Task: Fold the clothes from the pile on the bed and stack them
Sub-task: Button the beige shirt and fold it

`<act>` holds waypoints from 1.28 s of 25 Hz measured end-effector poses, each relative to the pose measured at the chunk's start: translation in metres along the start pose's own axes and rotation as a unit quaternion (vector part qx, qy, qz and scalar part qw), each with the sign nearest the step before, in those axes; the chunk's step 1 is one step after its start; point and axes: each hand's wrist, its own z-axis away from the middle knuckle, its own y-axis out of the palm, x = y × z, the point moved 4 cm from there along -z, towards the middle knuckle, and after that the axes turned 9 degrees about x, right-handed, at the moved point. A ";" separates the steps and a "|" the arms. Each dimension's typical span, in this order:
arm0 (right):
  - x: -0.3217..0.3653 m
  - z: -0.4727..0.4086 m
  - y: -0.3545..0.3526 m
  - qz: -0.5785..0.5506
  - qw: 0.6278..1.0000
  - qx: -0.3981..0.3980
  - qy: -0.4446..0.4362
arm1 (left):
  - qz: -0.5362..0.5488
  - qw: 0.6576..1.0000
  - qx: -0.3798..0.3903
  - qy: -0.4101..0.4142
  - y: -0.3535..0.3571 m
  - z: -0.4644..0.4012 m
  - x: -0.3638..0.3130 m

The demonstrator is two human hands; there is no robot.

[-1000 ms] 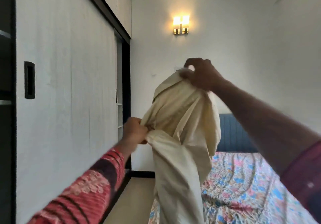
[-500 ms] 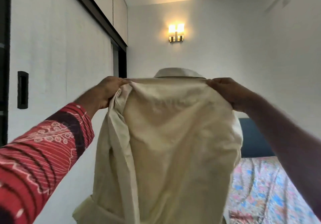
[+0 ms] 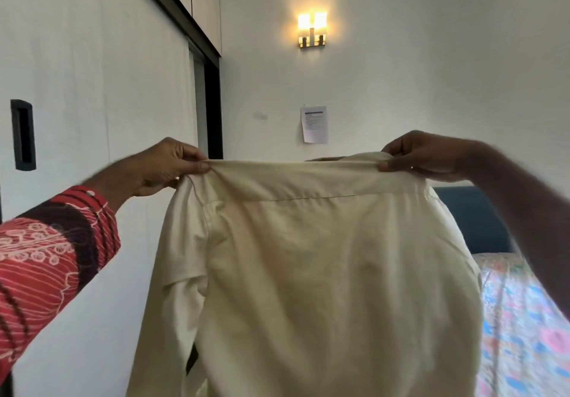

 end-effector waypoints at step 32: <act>-0.098 0.030 0.064 0.210 0.853 -0.478 0.022 | 0.093 0.944 -0.316 -0.018 0.085 0.007 0.078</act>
